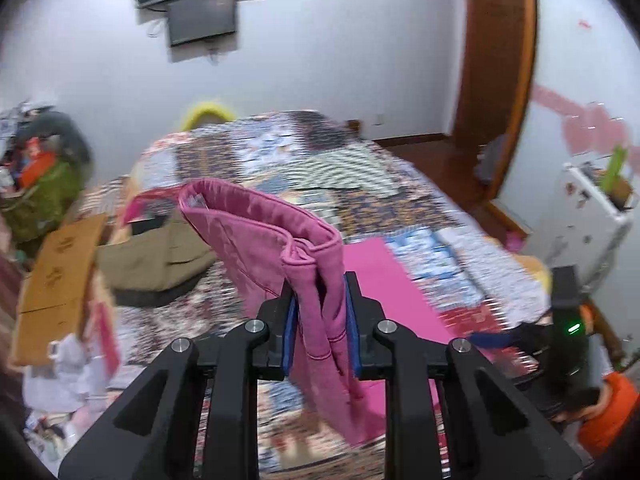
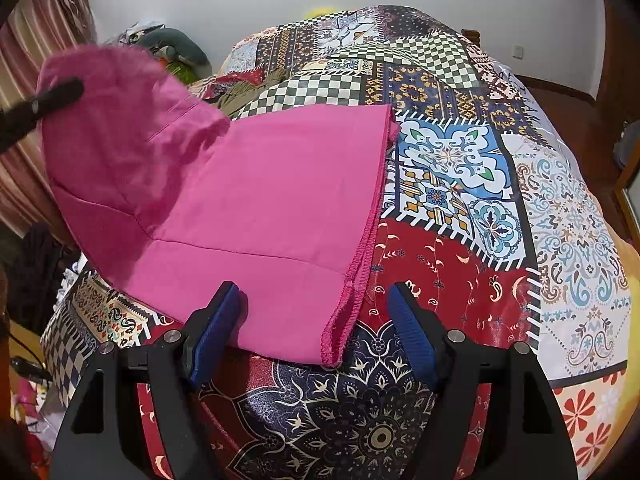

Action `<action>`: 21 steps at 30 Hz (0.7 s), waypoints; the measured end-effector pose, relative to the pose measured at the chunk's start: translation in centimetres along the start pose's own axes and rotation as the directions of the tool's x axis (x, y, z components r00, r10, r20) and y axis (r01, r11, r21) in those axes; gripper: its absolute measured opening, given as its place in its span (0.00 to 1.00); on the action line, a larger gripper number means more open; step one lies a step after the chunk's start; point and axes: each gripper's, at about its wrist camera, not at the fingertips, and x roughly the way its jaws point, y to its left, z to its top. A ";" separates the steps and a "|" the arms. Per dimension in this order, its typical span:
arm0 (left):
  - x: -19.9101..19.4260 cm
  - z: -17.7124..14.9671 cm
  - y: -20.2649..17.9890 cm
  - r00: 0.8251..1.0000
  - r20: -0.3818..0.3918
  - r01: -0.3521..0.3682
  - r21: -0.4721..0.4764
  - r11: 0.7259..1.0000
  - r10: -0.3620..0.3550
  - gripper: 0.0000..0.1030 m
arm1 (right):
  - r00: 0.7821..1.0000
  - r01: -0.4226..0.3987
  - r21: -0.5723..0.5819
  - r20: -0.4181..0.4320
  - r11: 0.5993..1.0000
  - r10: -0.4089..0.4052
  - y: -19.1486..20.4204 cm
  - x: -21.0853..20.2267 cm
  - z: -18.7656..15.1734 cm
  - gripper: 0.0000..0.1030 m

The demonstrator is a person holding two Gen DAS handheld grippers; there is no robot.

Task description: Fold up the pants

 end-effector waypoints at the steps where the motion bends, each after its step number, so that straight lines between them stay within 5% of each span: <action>1: 0.1 0.1 -0.6 1.000 0.000 0.018 0.003 1.000 -0.018 0.20 | 1.000 -0.001 0.001 0.000 1.000 0.001 0.0 0.0 0.0 0.71; 6: 2.2 0.6 -2.2 0.986 -0.056 0.156 -0.034 0.987 -0.158 0.17 | 1.000 -0.002 0.002 -0.001 1.000 0.002 0.0 0.0 0.0 0.71; 12: 4.8 0.1 -2.3 0.929 -0.145 0.318 -0.155 0.935 -0.340 0.17 | 1.000 -0.007 0.002 0.000 1.000 0.007 -0.1 0.0 0.0 0.71; 17: 5.6 -0.3 -3.0 0.906 -0.202 0.341 -0.174 0.924 -0.373 0.20 | 1.000 -0.006 0.002 0.000 1.000 0.006 -0.1 0.0 0.0 0.71; 19: 5.6 -0.3 -3.2 0.897 -0.231 0.344 -0.170 0.923 -0.377 0.47 | 1.000 -0.006 0.002 0.000 1.000 0.006 -0.1 0.0 0.0 0.71; 21: 5.1 -0.3 -3.1 0.912 -0.212 0.322 -0.159 0.933 -0.350 0.69 | 1.000 -0.006 0.004 0.000 1.000 0.006 -0.1 0.0 0.0 0.71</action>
